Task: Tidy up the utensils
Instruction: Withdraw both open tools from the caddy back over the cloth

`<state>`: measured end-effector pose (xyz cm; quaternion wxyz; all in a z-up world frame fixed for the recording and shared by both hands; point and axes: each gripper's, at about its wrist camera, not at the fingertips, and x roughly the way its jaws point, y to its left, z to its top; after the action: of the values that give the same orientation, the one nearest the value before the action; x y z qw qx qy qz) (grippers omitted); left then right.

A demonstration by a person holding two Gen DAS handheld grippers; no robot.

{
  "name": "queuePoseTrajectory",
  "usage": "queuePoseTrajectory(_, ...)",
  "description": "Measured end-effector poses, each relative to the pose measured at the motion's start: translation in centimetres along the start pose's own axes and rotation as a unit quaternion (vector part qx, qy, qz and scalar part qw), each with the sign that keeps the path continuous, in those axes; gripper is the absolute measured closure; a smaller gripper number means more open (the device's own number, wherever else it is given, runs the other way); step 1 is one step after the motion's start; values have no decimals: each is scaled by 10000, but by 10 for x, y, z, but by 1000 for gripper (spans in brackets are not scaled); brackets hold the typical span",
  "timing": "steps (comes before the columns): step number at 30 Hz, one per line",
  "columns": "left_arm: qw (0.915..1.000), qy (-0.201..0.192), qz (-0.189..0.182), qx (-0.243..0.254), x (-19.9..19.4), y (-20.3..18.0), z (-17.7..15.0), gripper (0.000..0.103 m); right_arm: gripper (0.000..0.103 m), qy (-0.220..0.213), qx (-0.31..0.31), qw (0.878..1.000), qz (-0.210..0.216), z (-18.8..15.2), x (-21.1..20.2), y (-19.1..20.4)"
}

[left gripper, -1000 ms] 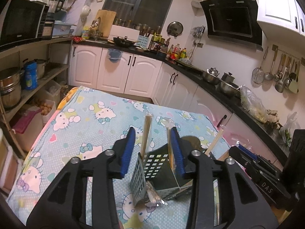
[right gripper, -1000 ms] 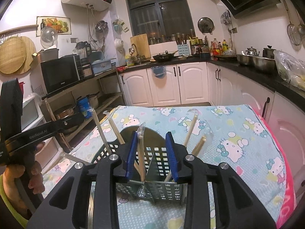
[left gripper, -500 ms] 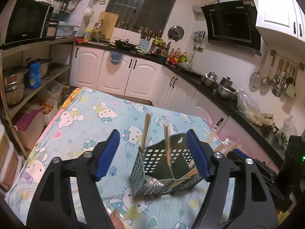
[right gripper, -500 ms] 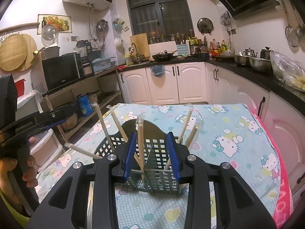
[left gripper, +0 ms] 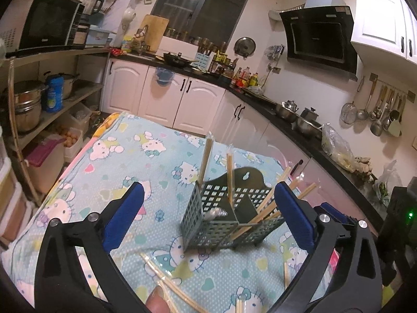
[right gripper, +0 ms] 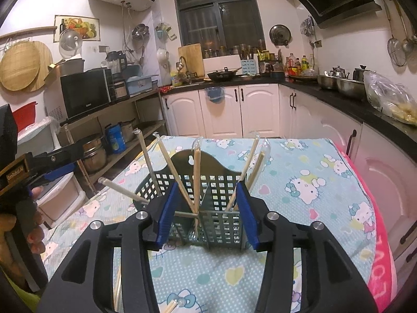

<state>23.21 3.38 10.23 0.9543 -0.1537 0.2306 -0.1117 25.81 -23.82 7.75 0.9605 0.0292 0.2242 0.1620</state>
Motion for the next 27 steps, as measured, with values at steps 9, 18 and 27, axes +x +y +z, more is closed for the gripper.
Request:
queuePoseTrajectory(9, 9999, 103, 79, -90, -13, 11, -15, 12, 54, 92, 19, 10000, 17, -12, -14, 4)
queuePoseTrajectory(18, 9995, 218, 150, -192, -20, 18, -30, 12, 54, 182, 8, 9998, 45, -22, -22, 10)
queuePoseTrajectory(27, 9989, 348, 198, -239, -26, 27, -44, 11, 54, 409, -97, 9991, 103, -39, -26, 20)
